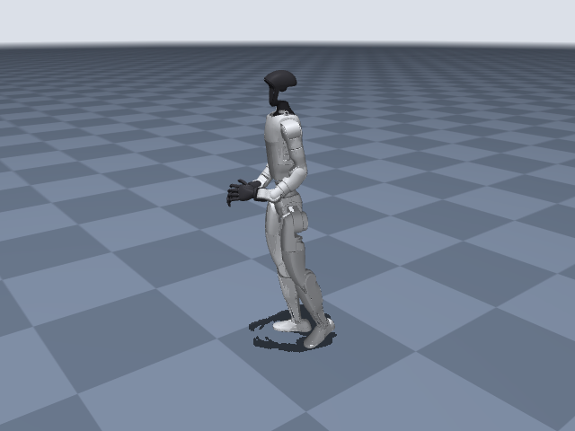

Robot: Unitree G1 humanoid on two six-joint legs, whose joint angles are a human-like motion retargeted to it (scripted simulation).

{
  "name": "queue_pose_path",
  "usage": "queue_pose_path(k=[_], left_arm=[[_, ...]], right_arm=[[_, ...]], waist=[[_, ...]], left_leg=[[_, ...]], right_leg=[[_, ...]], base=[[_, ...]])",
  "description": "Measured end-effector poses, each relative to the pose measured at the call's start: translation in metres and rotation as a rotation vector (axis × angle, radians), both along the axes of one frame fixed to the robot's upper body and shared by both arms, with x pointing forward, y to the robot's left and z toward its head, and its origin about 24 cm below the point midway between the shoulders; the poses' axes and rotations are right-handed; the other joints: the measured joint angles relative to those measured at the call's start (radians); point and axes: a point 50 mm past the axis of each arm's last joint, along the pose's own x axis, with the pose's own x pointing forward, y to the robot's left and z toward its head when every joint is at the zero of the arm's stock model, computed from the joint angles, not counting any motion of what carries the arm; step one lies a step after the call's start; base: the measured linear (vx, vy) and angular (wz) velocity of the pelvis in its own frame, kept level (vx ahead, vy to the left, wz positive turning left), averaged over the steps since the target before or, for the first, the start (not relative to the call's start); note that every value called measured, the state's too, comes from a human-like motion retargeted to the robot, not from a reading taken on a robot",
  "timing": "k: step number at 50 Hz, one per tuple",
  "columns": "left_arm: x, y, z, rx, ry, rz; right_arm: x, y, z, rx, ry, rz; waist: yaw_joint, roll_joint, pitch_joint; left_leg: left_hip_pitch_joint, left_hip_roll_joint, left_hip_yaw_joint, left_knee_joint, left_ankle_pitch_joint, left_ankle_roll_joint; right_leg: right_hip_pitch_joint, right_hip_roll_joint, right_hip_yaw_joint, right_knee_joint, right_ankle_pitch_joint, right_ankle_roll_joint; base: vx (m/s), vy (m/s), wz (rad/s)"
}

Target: Walk run

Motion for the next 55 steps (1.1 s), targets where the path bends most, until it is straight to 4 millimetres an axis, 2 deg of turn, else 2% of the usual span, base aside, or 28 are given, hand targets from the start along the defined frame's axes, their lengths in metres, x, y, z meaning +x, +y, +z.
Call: queue_pose_path(k=[3,5,8,12,15,17,20,22,25,26,27,30,33,35,38,42,43,45,46,47,48,50,52,53,55], left_arm=[[0.003,-0.004,-0.003,-0.069,0.014,-0.005],[0.005,0.005,-0.003,-0.006,0.014,-0.043],[0.006,0.017,0.002,0.140,-0.009,-0.135],[0.001,0.021,0.002,0.179,-0.012,-0.161],[-0.008,0.016,-0.010,0.107,0.052,-0.127],[-0.012,0.011,-0.019,0.061,0.108,-0.121],[-0.011,0.009,-0.028,0.075,0.147,-0.141],[-0.008,0.014,-0.032,0.163,0.163,-0.162],[-0.001,0.025,-0.030,0.254,0.145,-0.183],[0.001,0.030,-0.028,0.264,0.130,-0.173],[0.003,0.035,-0.026,0.273,0.120,-0.165],[0.004,0.053,-0.026,0.307,0.139,-0.148],[0.000,0.069,-0.033,0.352,0.208,-0.122],[-0.003,0.077,-0.039,0.368,0.252,-0.073],[-0.018,0.083,-0.061,0.353,0.358,0.075],[-0.058,0.081,-0.096,0.272,0.570,0.303],[-0.067,0.078,-0.102,0.248,0.613,0.343],[-0.083,0.073,-0.112,0.202,0.686,0.396],[-0.088,0.071,-0.114,0.192,0.711,0.398],[-0.092,0.069,-0.116,0.187,0.729,0.390],[-0.093,0.066,-0.117,0.190,0.735,0.362],[-0.090,0.054,-0.116,0.187,0.718,0.305],[-0.088,0.044,-0.115,0.167,0.694,0.278],[-0.089,0.042,-0.114,0.158,0.691,0.272],[-0.089,0.036,-0.114,0.126,0.698,0.233]], right_arm=[[0.003,0.001,-0.002,-0.030,-0.021,0.012],[0.005,0.003,-0.006,-0.033,0.011,0.019],[0.007,0.000,-0.010,-0.013,0.061,-0.004],[0.006,-0.011,-0.008,-0.002,0.046,-0.071],[-0.001,-0.021,-0.011,-0.028,0.064,-0.098],[-0.003,-0.028,-0.014,-0.036,0.101,-0.106],[0.003,-0.041,-0.012,-0.042,0.120,-0.118],[0.013,-0.042,-0.005,-0.042,0.085,-0.123],[0.026,-0.033,0.004,-0.023,0.027,-0.120],[0.028,-0.027,0.007,-0.009,0.013,-0.116],[0.030,-0.021,0.009,0.005,0.000,-0.112],[0.029,-0.006,0.012,0.038,-0.019,-0.101],[0.021,0.000,0.008,0.031,-0.008,-0.078],[0.016,0.003,0.003,0.006,0.012,-0.038],[0.009,0.008,-0.002,-0.032,0.048,0.053],[-0.002,0.018,-0.009,-0.055,0.104,0.142],[-0.005,0.020,-0.010,-0.060,0.113,0.151],[-0.010,0.022,-0.013,-0.068,0.126,0.153],[-0.013,0.021,-0.015,-0.066,0.129,0.134],[-0.015,0.020,-0.016,-0.061,0.132,0.108],[-0.016,0.016,-0.017,-0.051,0.134,0.066],[-0.013,0.010,-0.017,-0.026,0.134,0.003],[-0.012,0.006,-0.018,-0.016,0.146,0.005],[-0.012,0.004,-0.018,-0.020,0.151,0.014],[-0.008,0.000,-0.017,-0.039,0.144,0.022]], waist=[[-0.005,-0.010,0.002],[-0.001,-0.021,0.014],[-0.008,-0.001,0.026],[-0.018,0.006,0.052],[0.017,-0.013,0.071],[0.039,-0.021,0.077],[0.025,-0.035,0.081],[-0.045,-0.034,0.082],[-0.143,-0.058,0.082],[-0.154,-0.068,0.081],[-0.162,-0.077,0.079],[-0.149,-0.101,0.060],[-0.103,-0.119,0.025],[-0.058,-0.141,0.008],[-0.023,-0.145,0.000],[-0.060,-0.103,-0.020],[-0.078,-0.091,-0.023],[-0.112,-0.081,-0.025],[-0.105,-0.085,-0.024],[-0.095,-0.088,-0.022],[-0.079,-0.087,-0.017],[-0.059,-0.098,-0.001],[-0.069,-0.119,0.003],[-0.080,-0.130,-0.001],[-0.086,-0.121,-0.004]], left_leg=[[-0.066,0.009,0.040,0.169,0.099,-0.069],[-0.138,0.014,0.012,0.313,0.101,-0.064],[-0.251,0.027,-0.120,0.399,0.062,-0.052],[-0.307,0.005,-0.313,0.245,0.018,0.024],[-0.298,-0.077,-0.587,0.103,0.000,0.001],[-0.290,-0.100,-0.684,0.058,0.019,-0.012],[-0.296,-0.071,-0.570,0.082,-0.030,0.053],[-0.290,-0.037,-0.513,0.061,-0.040,0.094],[-0.300,0.003,-0.412,0.058,-0.060,0.111],[-0.296,0.022,-0.363,0.051,-0.064,0.112],[-0.289,0.042,-0.311,0.042,-0.067,0.115],[-0.261,0.092,-0.139,0.013,-0.080,0.123],[-0.227,0.109,0.027,-0.022,-0.088,0.121],[-0.187,0.096,0.146,-0.055,-0.090,0.119],[-0.117,0.070,0.267,-0.116,-0.082,0.110],[-0.044,0.066,0.364,-0.157,-0.079,0.082],[-0.029,0.066,0.378,-0.159,-0.081,0.072],[0.011,0.048,0.412,-0.155,-0.086,0.052],[0.033,0.039,0.456,-0.147,-0.084,0.039],[0.048,0.035,0.491,-0.133,-0.079,0.027],[0.049,0.039,0.508,-0.109,-0.067,0.019],[0.048,0.046,0.539,-0.032,-0.015,0.010],[0.040,0.047,0.534,0.075,0.043,0.052],[0.020,0.051,0.499,0.141,0.059,0.089],[-0.074,0.080,0.323,0.282,0.058,0.070]], right_leg=[[-0.027,-0.038,0.080,0.002,0.002,-0.001],[-0.042,-0.062,0.137,0.007,0.009,0.008],[-0.069,-0.047,0.213,0.004,0.024,0.018],[-0.117,-0.012,0.373,0.011,0.034,0.036],[-0.138,0.029,0.541,0.014,0.043,0.044],[-0.153,0.055,0.646,0.016,0.056,0.058],[-0.187,0.085,0.775,0.013,0.079,0.096],[-0.217,0.115,0.819,0.004,0.090,0.129],[-0.274,0.127,0.851,0.011,0.084,0.183],[-0.296,0.130,0.839,0.025,0.086,0.167],[-0.319,0.124,0.786,0.042,0.082,0.142],[-0.373,0.027,0.347,0.123,0.002,0.025],[-0.355,-0.066,-0.032,0.198,-0.108,-0.007],[-0.350,-0.097,-0.102,0.260,-0.148,-0.005],[-0.349,-0.123,-0.077,0.367,-0.197,0.020],[-0.260,-0.118,-0.124,0.360,-0.190,0.024],[-0.231,-0.106,-0.128,0.323,-0.213,0.040],[-0.184,-0.078,-0.092,0.245,-0.187,0.016],[-0.189,-0.055,0.009,0.226,-0.174,0.001],[-0.189,-0.047,0.063,0.210,-0.160,-0.013],[-0.181,-0.067,0.024,0.203,-0.146,-0.026],[-0.186,-0.087,0.085,0.197,-0.136,-0.035],[-0.173,-0.110,0.152,0.178,-0.131,-0.031],[-0.160,-0.135,0.151,0.168,-0.132,-0.023],[-0.146,-0.127,0.183,0.143,-0.128,-0.019]], base=[[0.02,-0.04,-1.36],[-0.01,-0.06,-1.65],[0.04,-0.04,-1.65],[0.01,-0.03,-2.17],[0.02,-0.04,-2.89],[-0.01,-0.02,-2.76],[-0.08,-0.02,-2.29],[-0.23,-0.08,-1.69],[-0.32,-0.08,-2.01],[-0.37,-0.09,-2.66],[-0.39,-0.08,-2.98],[-0.32,-0.08,-3.06],[-0.26,-0.15,-2.83],[-0.20,-0.02,-2.77],[-0.09,-0.01,-2.33],[0.05,-0.08,-1.43],[0.08,-0.29,-0.89],[0.14,-0.26,-0.93],[0.19,-0.19,-1.31],[0.14,-0.16,-1.42],[0.05,-0.08,-1.19],[-0.02,0.00,-1.00],[0.08,-0.06,-1.01],[0.11,-0.07,-1.02],[0.08,-0.01,-1.07]])
